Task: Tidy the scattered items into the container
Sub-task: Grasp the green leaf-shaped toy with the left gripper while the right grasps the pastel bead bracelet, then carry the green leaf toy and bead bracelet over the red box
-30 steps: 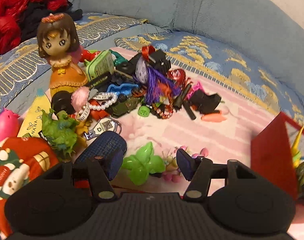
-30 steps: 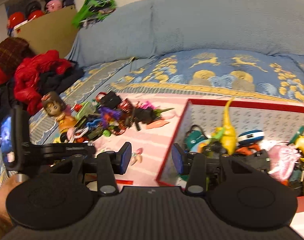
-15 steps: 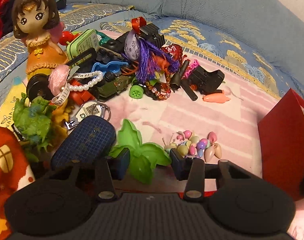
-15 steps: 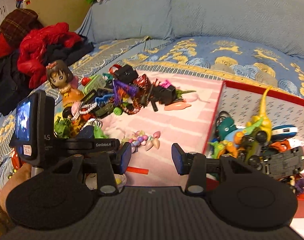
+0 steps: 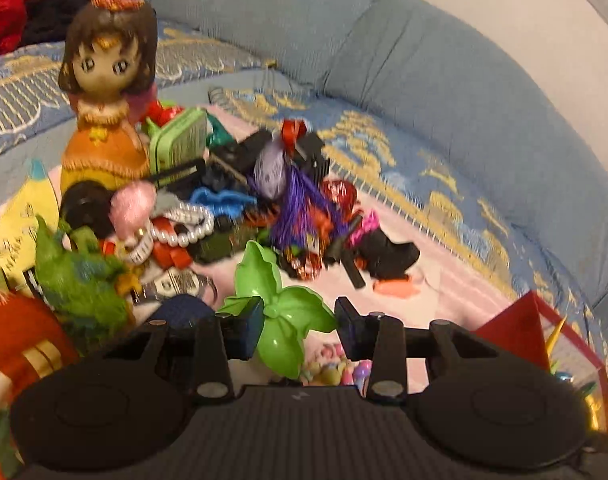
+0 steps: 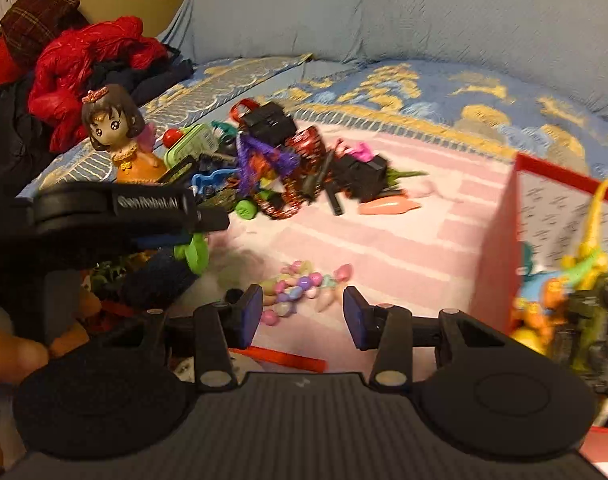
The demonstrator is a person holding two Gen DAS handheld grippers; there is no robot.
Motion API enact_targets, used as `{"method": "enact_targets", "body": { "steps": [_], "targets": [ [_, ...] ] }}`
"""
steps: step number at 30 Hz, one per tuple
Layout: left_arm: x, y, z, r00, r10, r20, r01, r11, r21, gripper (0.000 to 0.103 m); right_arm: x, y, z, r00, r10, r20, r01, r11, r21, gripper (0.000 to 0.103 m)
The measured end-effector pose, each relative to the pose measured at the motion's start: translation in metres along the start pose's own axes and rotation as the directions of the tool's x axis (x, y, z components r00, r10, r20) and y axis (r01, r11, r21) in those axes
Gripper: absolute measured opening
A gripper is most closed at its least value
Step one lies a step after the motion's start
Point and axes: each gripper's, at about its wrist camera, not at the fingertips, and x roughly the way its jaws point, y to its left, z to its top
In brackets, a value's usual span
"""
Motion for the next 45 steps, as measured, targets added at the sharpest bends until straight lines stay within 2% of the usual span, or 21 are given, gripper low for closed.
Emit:
{"method": "enact_targets", "body": {
  "steps": [7,18,19,23,29,37,45],
  "targets": [
    [0.007,0.000,-0.002,0.999,0.029,-0.036,-0.028,0.999,0.028,0.041,0.038,-0.005,0.005,0.998,0.018,-0.059,-0.012,0.995,0.101,0.044],
    [0.010,-0.002,-0.002,0.997,0.056,-0.048,-0.054,0.997,0.047,0.041,0.072,-0.009,0.001,0.991,0.010,-0.131,0.007,0.992,0.126,0.044],
    [0.010,-0.002,-0.002,0.997,0.056,-0.052,-0.054,0.998,0.045,0.041,0.073,-0.009,0.000,0.992,0.007,-0.128,0.009,0.992,0.125,0.041],
    [0.011,-0.003,-0.003,0.996,0.059,-0.060,-0.056,0.997,0.047,0.040,0.074,-0.006,0.001,0.992,-0.011,-0.126,0.023,0.995,0.096,0.031],
    [0.011,-0.001,-0.001,0.997,0.054,-0.063,-0.052,0.998,0.037,0.040,0.075,-0.001,0.000,0.991,-0.001,-0.131,0.012,0.997,0.081,0.007],
    [0.011,-0.001,-0.001,0.996,0.054,-0.066,-0.051,0.998,0.038,0.040,0.061,0.002,-0.001,0.994,-0.009,-0.108,0.016,0.998,0.067,0.007],
    [0.006,-0.005,-0.001,0.995,0.075,-0.065,-0.073,0.997,0.037,0.040,0.014,0.002,0.006,0.999,0.032,-0.039,-0.029,0.997,0.070,0.007]
  ]
}}
